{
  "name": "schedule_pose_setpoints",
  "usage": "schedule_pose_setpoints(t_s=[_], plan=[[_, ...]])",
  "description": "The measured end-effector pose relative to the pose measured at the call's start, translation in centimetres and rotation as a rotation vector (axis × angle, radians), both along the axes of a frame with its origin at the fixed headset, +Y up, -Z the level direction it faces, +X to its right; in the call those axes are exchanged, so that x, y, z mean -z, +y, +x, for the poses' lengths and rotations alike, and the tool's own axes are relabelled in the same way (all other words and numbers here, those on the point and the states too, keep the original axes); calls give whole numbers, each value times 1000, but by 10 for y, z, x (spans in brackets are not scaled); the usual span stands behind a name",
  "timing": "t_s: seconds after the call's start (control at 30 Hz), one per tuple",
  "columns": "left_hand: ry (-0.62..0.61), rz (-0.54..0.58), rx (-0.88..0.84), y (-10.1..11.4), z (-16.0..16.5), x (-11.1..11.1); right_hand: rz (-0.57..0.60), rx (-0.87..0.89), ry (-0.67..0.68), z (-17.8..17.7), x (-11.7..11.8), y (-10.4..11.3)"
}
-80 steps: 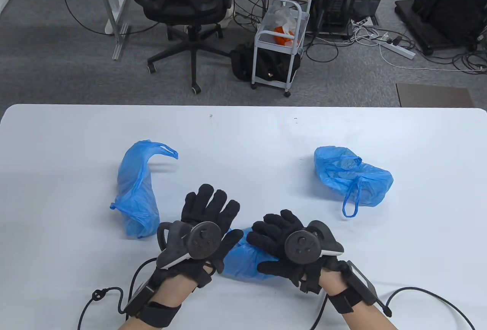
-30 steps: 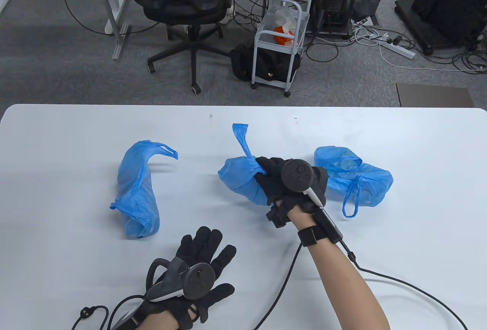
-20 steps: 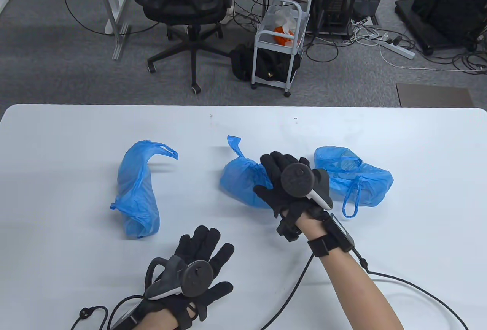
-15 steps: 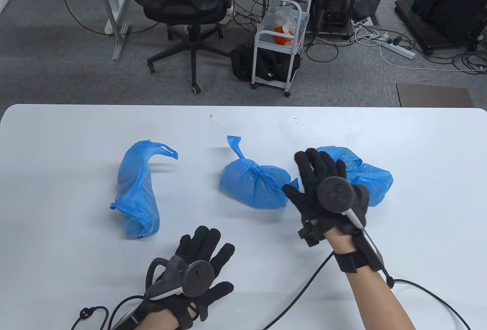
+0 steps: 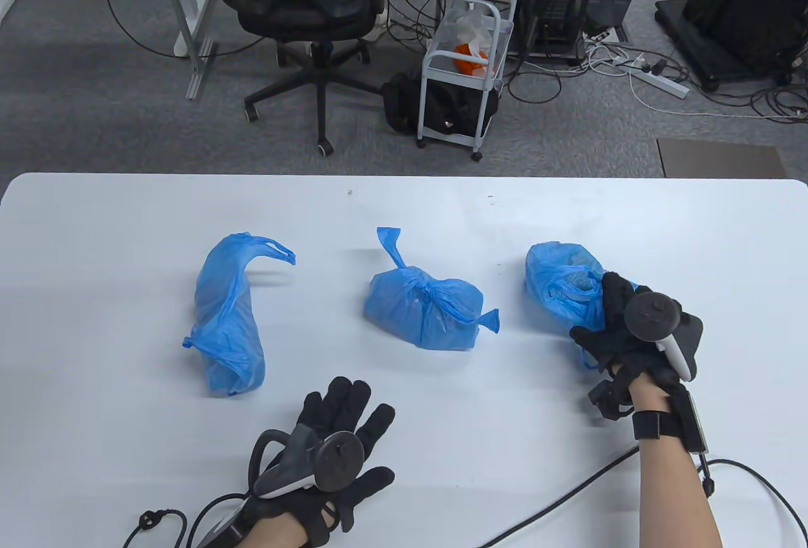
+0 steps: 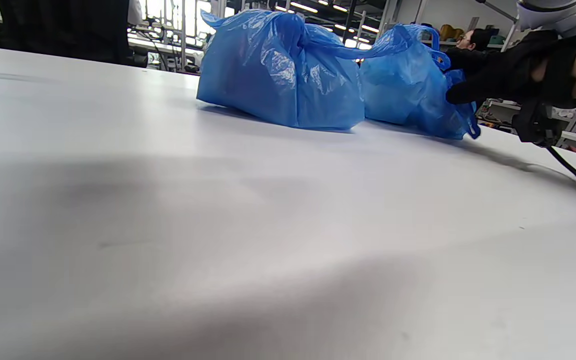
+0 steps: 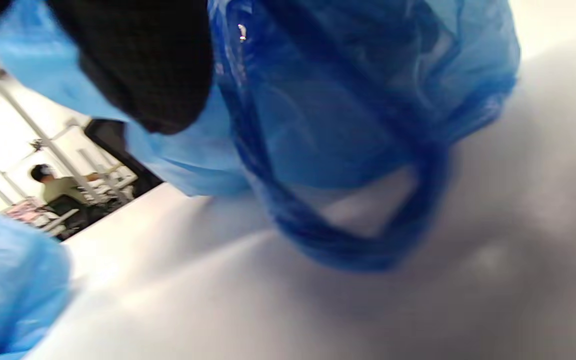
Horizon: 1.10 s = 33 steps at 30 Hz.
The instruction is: Tie knot on plastic bag top
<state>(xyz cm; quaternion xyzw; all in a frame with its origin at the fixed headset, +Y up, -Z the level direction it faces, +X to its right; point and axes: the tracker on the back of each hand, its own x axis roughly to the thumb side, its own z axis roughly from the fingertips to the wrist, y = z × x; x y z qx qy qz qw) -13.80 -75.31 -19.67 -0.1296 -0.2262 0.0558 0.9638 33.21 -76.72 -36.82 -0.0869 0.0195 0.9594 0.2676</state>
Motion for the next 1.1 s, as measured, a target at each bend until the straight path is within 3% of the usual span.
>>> schedule_pose_setpoints(t_s=[0.17, 0.3, 0.57, 0.77, 0.97, 1.1], plan=[[22, 3, -7, 1, -3, 2, 102, -2, -137, 7, 2, 5], [24, 0, -5, 1, -3, 2, 86, -14, -170, 12, 0, 4], [24, -5, -3, 0, -4, 2, 167, 89, -180, 20, -6, 4], [26, -1, -1, 0, -5, 2, 418, 324, -212, 29, -14, 23], [31, -1, 0, 0, -5, 2, 535, 423, -171, 27, -20, 36], [34, -2, 2, 0, -6, 2, 643, 493, -122, 24, -28, 56]])
